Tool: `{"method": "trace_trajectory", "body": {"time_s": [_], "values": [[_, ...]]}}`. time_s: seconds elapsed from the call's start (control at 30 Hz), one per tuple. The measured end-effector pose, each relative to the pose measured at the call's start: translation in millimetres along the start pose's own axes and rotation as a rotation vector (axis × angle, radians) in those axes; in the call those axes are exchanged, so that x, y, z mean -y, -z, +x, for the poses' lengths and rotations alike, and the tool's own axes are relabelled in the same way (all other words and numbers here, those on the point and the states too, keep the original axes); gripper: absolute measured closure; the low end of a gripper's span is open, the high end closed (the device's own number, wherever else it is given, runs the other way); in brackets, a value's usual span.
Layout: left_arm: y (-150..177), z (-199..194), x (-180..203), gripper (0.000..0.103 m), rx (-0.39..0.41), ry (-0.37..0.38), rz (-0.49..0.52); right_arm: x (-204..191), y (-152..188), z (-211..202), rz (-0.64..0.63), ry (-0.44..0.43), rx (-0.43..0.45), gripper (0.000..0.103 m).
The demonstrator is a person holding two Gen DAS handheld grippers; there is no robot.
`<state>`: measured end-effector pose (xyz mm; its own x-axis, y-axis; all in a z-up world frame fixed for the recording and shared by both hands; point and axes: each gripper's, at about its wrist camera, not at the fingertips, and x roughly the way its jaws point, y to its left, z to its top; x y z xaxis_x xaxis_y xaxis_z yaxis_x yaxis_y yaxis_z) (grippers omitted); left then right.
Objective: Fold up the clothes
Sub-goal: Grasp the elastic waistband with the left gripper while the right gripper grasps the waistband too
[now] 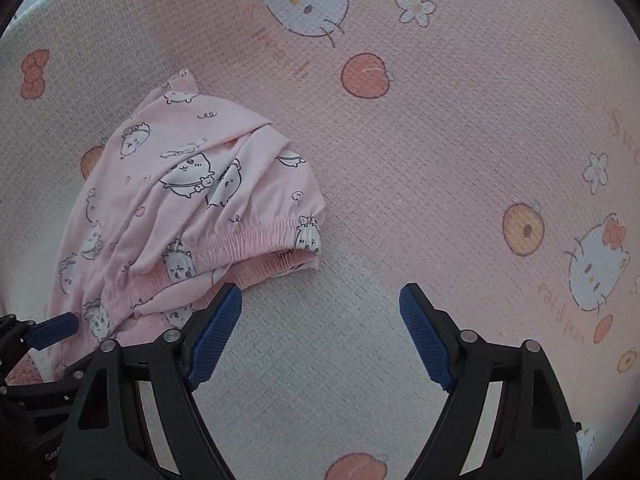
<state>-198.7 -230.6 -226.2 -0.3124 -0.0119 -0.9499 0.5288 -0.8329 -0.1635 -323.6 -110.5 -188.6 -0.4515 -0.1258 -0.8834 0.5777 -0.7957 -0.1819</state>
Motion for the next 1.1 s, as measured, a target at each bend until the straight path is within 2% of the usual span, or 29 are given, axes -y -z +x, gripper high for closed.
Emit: {"method": "trace_trajectory", "body": {"time_s": [0.2,0.37,0.47,0.53,0.67,0.73,0.8,0.83,0.87,0.93,1.1], "values": [[3,16,-14,0.046,-0.013,0.011,-0.051,-10,-18,39,-0.026,-0.009,-0.032,0.021],[19,16,-12,0.045,0.014,-0.014,-0.025,-27,-24,48,-0.068,0.0,-0.035,0.024],[30,14,-17,0.045,0.026,-0.005,-0.038,-30,-26,51,-0.067,-0.019,-0.046,0.034],[38,13,-19,0.045,0.039,-0.005,-0.035,-30,-25,52,-0.061,-0.042,-0.047,0.044],[48,19,-12,0.045,0.052,-0.024,-0.02,-36,-23,52,-0.07,-0.054,-0.046,0.052],[47,25,-5,0.045,0.058,-0.032,-0.016,-39,-23,51,-0.08,-0.063,-0.045,0.061],[38,33,3,0.053,0.065,-0.032,-0.019,-41,-23,50,-0.084,-0.078,-0.04,0.07],[34,38,7,0.072,0.069,-0.032,-0.02,-41,-22,49,-0.082,-0.089,-0.037,0.075],[29,42,12,0.078,0.073,-0.032,-0.021,-41,-22,48,-0.076,-0.103,-0.032,0.086],[23,48,15,0.083,0.08,-0.026,-0.029,-39,-21,45,-0.061,-0.122,-0.02,0.095],[27,48,21,0.083,0.111,0.013,0.003,-16,-20,30,0.03,-0.067,0.028,0.099]]}}
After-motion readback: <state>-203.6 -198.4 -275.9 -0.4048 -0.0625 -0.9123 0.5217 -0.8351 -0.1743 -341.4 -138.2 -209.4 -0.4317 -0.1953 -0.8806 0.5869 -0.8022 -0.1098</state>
